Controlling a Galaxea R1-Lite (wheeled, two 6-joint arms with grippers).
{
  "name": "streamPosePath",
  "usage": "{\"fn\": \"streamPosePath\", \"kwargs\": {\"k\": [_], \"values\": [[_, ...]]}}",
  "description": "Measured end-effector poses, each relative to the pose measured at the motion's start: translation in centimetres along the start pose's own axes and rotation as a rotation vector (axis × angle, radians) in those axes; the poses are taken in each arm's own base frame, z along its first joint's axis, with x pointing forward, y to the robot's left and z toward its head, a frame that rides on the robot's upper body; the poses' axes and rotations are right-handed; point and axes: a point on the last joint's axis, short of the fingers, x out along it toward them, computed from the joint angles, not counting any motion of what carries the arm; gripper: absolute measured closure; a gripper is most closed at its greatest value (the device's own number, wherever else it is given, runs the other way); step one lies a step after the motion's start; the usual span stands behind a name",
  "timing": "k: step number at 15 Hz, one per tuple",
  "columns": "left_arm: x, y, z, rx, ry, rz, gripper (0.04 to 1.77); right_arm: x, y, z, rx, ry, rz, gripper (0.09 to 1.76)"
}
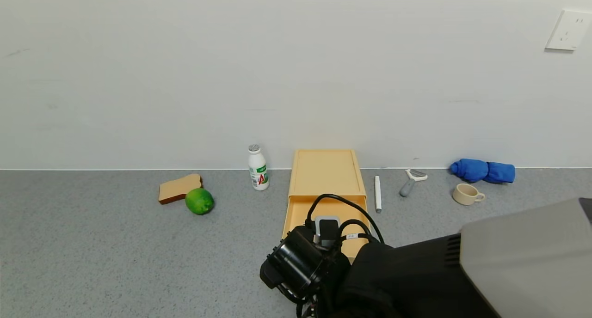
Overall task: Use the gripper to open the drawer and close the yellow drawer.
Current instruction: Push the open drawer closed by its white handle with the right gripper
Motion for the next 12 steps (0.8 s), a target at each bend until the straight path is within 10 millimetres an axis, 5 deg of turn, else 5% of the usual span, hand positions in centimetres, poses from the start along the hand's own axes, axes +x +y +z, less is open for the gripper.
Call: {"fn": "streamPosePath", "kwargs": {"k": [12], "values": [[0.0,0.0,0.0,0.0,0.0,0.0,0.09,1.7,-0.2,1.5,0.028,-0.058,-0.066,0.14]]}}
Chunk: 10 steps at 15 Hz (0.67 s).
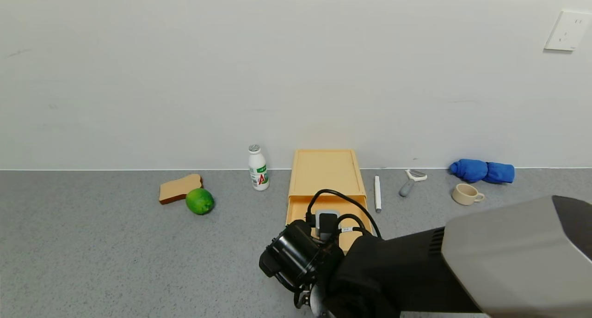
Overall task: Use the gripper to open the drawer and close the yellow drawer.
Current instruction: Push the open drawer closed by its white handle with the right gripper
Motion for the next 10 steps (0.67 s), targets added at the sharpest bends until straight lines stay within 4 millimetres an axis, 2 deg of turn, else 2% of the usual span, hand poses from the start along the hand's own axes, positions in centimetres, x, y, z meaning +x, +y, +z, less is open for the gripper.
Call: {"fn": "streamPosePath", "kwargs": {"k": [10], "values": [[0.0,0.0,0.0,0.0,0.0,0.0,0.09,1.4,0.6,1.9,0.04,-0.034,-0.011,0.14]]}}
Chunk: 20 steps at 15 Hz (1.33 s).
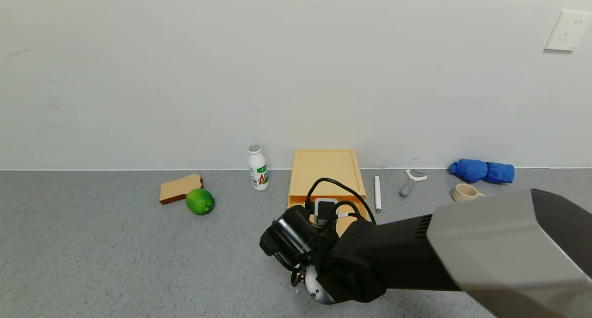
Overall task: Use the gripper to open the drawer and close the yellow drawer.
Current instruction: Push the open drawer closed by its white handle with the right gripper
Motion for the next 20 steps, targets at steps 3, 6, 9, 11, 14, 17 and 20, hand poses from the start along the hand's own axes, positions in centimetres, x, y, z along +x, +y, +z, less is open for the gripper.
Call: {"fn": "streamPosePath", "kwargs": {"k": [3,6,9,11,14,17,20], "values": [[0.0,0.0,0.0,0.0,0.0,0.0,0.09,0.6,0.1,0.6,-0.004,-0.019,-0.006,0.14],[0.0,0.0,0.0,0.0,0.0,0.0,0.09,1.0,0.2,1.3,-0.015,-0.03,-0.003,0.14],[0.0,0.0,0.0,0.0,0.0,0.0,0.09,1.8,0.3,2.1,-0.01,-0.046,-0.003,0.14],[0.0,0.0,0.0,0.0,0.0,0.0,0.09,2.4,0.4,2.7,-0.007,-0.057,-0.005,0.14],[0.0,0.0,0.0,0.0,0.0,0.0,0.09,3.3,0.5,3.6,-0.015,-0.072,-0.004,0.14],[0.0,0.0,0.0,0.0,0.0,0.0,0.09,4.1,0.5,4.2,-0.023,-0.082,-0.006,0.14],[0.0,0.0,0.0,0.0,0.001,0.0,0.09,4.9,0.5,4.9,-0.023,-0.096,-0.006,0.14]]}}
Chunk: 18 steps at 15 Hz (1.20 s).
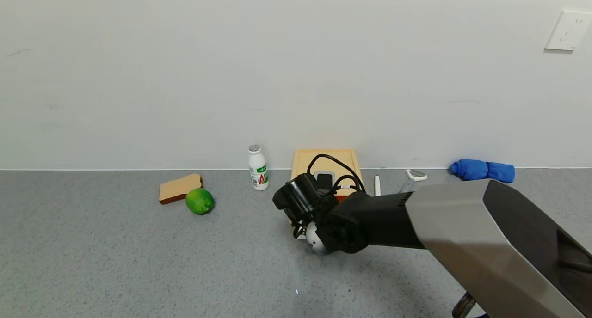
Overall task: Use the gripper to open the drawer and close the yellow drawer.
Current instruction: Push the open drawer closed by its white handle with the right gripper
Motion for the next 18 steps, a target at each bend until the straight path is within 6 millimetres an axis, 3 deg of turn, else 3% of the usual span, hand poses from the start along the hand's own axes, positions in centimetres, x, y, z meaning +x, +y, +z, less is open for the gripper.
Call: {"fn": "streamPosePath", "kwargs": {"k": [18], "values": [[0.0,0.0,0.0,0.0,-0.001,-0.001,0.09,2.2,-0.2,1.3,0.001,-0.031,-0.008,0.14]]}}
